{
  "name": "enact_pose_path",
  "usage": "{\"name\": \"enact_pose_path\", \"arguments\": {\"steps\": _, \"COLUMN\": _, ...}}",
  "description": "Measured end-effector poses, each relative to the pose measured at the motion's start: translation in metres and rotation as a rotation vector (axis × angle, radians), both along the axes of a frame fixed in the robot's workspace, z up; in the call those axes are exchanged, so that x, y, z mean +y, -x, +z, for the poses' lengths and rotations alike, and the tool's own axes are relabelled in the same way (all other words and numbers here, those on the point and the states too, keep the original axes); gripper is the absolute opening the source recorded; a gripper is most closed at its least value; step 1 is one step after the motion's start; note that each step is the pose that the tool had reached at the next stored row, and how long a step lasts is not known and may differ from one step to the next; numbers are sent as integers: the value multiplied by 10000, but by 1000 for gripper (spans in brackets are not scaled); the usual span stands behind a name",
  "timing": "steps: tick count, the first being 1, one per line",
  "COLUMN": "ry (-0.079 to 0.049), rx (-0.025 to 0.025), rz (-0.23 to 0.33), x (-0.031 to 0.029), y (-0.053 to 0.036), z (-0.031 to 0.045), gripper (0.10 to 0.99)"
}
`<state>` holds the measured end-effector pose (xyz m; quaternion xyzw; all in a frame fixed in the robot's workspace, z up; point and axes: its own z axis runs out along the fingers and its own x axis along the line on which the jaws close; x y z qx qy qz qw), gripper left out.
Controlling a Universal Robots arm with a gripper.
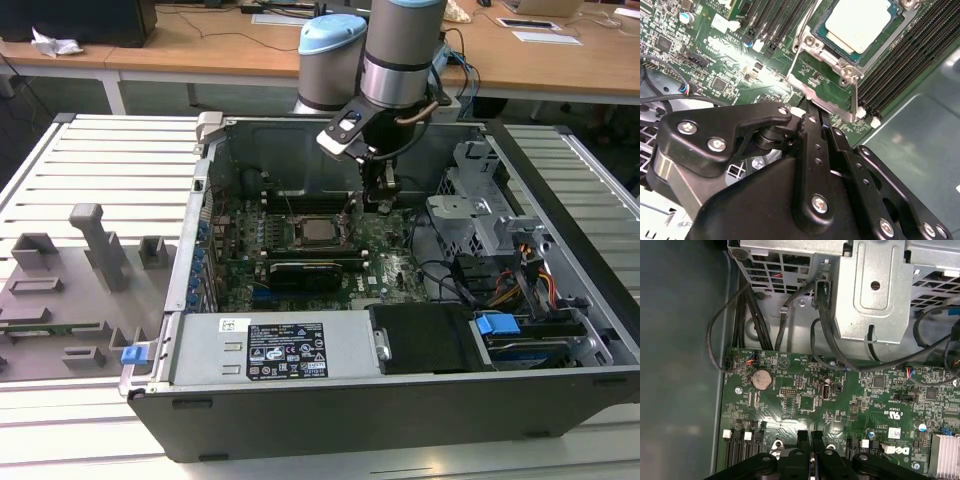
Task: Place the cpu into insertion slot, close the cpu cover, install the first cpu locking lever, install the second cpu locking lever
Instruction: 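Close the cpu cover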
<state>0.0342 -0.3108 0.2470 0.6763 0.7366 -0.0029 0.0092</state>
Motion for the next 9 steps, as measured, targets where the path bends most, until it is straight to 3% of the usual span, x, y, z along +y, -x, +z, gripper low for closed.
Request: {"name": "enact_pose_path", "arguments": {"steps": 9, "ry": 0, "rx": 0, "rz": 0, "x": 0, "y": 93, "z": -2, "gripper": 165}}
